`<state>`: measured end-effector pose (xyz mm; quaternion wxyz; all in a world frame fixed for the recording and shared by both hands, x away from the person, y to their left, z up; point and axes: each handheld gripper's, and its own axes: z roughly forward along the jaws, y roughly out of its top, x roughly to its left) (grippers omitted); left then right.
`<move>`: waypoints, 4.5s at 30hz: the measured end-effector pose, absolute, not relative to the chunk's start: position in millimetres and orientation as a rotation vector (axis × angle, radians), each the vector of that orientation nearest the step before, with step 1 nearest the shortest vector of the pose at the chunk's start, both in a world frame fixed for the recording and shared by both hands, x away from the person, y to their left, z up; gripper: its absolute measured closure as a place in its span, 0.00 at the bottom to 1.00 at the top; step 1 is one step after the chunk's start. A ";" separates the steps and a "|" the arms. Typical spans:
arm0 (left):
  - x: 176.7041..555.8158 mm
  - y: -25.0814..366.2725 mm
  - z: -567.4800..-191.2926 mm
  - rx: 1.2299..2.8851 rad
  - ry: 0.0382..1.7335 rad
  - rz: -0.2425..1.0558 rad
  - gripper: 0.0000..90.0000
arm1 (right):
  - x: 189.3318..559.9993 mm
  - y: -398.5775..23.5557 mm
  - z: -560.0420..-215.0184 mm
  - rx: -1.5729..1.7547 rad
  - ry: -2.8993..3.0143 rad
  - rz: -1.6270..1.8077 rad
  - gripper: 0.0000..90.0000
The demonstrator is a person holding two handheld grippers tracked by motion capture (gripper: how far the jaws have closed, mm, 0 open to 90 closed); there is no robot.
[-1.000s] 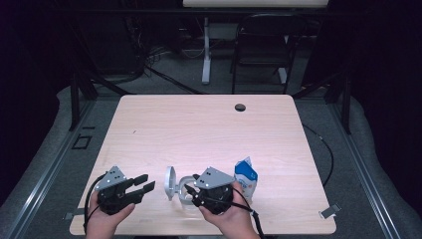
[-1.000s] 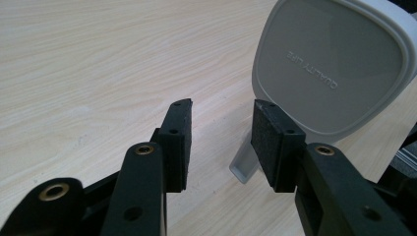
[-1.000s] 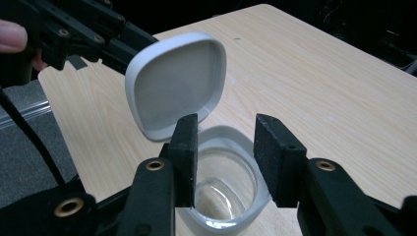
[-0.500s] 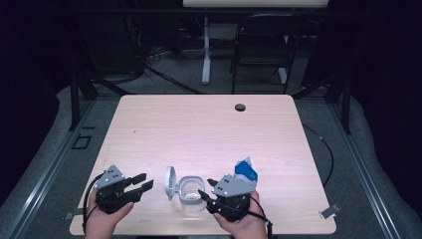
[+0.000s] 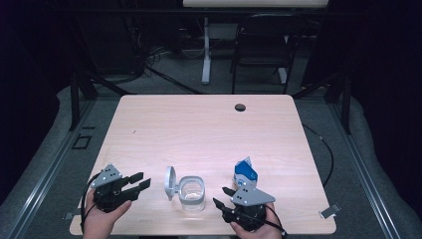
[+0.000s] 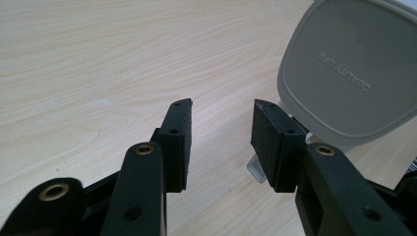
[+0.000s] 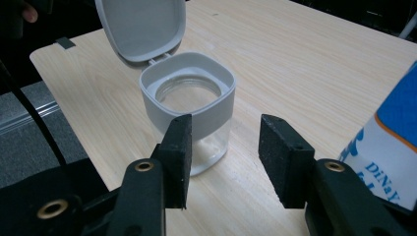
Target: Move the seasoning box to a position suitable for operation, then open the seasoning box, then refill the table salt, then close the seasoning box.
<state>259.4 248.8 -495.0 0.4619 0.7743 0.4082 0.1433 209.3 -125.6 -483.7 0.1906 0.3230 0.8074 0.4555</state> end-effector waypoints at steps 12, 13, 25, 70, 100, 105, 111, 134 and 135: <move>260.6 252.0 -494.9 1.901 1.017 0.356 0.66 | 200.4 -147.5 -498.2 0.978 2.274 1.249 0.61; 260.6 252.0 -494.2 1.899 1.019 0.355 0.66 | 200.4 -149.4 -499.4 0.983 2.278 1.239 0.61; 261.3 259.5 -494.6 1.883 1.045 0.369 0.64 | 197.9 -168.9 -508.6 1.046 2.246 1.249 0.61; 265.2 269.9 -494.8 1.868 1.071 0.386 0.63 | 206.0 -211.7 -534.0 1.218 2.183 1.104 0.47; 265.9 276.0 -494.4 1.849 1.082 0.390 0.63 | 239.5 -184.8 -535.8 1.217 2.190 1.042 0.41; 266.7 276.6 -495.5 1.847 1.087 0.389 0.63 | 245.2 -180.7 -539.0 1.208 2.165 1.027 0.39; 267.3 278.6 -495.8 1.848 1.091 0.385 0.62 | 251.2 -178.6 -544.2 1.209 2.149 1.055 0.37; 268.9 279.4 -498.3 1.848 1.098 0.386 0.62 | 258.0 -175.7 -557.9 1.172 2.067 1.141 0.38; 268.9 279.5 -498.3 1.850 1.100 0.387 0.62 | 258.0 -175.3 -559.0 1.173 2.064 1.142 0.38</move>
